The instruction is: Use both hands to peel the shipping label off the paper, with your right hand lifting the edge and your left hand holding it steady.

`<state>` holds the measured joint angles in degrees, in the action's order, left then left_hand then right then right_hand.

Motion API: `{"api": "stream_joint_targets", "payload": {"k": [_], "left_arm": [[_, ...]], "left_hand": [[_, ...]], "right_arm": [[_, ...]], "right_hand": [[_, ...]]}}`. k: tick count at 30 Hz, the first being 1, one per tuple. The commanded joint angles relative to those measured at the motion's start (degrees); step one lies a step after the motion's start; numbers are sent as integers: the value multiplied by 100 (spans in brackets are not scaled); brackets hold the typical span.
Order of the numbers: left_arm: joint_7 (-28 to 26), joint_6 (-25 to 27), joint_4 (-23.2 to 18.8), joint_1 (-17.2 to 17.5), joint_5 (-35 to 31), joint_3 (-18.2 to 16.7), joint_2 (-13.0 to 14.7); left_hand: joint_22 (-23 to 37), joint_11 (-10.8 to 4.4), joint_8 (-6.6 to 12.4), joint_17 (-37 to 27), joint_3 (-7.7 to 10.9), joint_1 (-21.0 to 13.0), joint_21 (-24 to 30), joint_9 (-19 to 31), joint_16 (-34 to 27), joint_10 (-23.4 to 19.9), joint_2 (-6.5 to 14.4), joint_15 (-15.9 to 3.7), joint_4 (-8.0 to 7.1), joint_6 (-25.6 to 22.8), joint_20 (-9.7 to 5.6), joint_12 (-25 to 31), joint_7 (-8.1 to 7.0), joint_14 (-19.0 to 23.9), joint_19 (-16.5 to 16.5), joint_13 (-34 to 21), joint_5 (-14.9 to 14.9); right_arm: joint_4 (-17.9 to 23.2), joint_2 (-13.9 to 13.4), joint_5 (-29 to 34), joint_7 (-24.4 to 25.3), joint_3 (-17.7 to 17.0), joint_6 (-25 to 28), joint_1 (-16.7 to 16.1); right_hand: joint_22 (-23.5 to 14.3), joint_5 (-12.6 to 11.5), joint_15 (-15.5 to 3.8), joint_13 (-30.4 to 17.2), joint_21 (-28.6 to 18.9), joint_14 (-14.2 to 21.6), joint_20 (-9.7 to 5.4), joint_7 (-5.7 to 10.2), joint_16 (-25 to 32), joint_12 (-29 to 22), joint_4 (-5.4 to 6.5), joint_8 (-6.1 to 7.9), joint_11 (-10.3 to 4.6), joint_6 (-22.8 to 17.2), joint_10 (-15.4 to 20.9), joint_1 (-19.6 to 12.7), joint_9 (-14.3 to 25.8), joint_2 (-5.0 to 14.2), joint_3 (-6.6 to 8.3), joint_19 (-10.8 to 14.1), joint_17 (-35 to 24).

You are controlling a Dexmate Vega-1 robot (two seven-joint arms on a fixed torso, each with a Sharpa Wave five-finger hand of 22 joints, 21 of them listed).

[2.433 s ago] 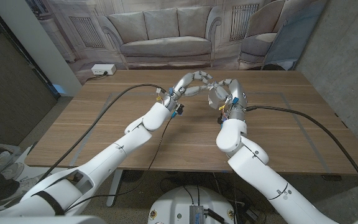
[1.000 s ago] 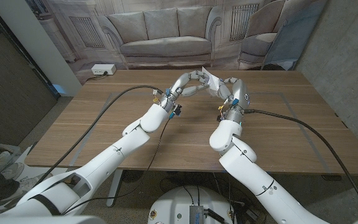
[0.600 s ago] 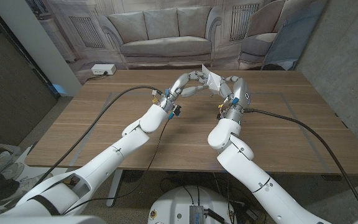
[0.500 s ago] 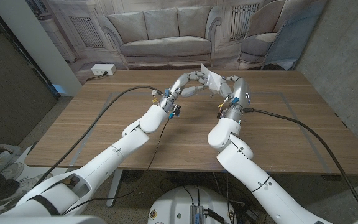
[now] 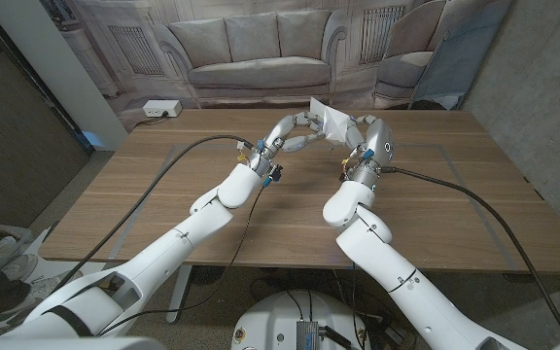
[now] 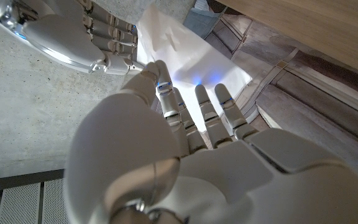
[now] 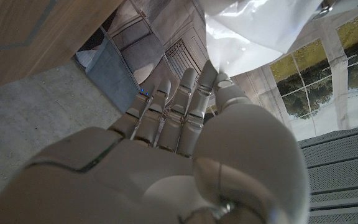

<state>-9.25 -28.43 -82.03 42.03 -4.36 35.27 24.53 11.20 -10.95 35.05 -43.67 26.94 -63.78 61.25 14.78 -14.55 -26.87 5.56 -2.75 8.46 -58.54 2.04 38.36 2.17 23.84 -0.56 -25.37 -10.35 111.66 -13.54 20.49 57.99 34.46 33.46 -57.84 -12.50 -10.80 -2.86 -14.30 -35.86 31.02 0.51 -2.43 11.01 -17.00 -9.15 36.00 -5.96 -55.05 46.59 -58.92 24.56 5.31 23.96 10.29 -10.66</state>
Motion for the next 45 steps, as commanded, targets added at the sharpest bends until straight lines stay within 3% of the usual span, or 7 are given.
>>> {"api": "stream_joint_targets", "payload": {"k": [1, 20, 45], "left_arm": [[-28, 30, -64, 53, 1, -32, 33], [-47, 42, -208, 168, 25, -67, 112], [-117, 32, -348, 319, 70, -122, 174]], "left_hand": [[-5, -18, 7, -10, 51, -21, 26, 613, 10, -21, 44, -729, -19, -28, 18, -8, 5, 27, 42, -18, -24], [-8, -19, 10, -29, 76, -12, 58, 658, 22, -26, 41, -736, -18, -26, 18, -10, 28, 33, 55, -25, -24], [-12, -23, 0, -54, 99, -3, 100, 693, 32, -39, 22, -744, -11, -32, 4, -18, 31, 48, 66, -21, -19]], "right_arm": [[-225, 130, -9, 109, -75, -23, 138], [-525, 280, -42, 221, -166, -26, 313], [-790, 467, 142, 385, -256, 431, 502]], "right_hand": [[-15, -34, -613, -8, -60, -18, -43, -4, -10, -34, 32, 22, -37, -51, 17, -21, 17, -53, 3, 6, -13], [-1, -44, -619, -14, -93, -11, -35, -6, -10, -58, 44, 11, -47, -69, 40, -23, 22, -74, 24, -31, -10], [15, -52, -629, -20, -136, -8, -28, 2, -11, -72, 56, -11, -61, -93, 40, -17, 13, -101, 50, -85, -8]]}}
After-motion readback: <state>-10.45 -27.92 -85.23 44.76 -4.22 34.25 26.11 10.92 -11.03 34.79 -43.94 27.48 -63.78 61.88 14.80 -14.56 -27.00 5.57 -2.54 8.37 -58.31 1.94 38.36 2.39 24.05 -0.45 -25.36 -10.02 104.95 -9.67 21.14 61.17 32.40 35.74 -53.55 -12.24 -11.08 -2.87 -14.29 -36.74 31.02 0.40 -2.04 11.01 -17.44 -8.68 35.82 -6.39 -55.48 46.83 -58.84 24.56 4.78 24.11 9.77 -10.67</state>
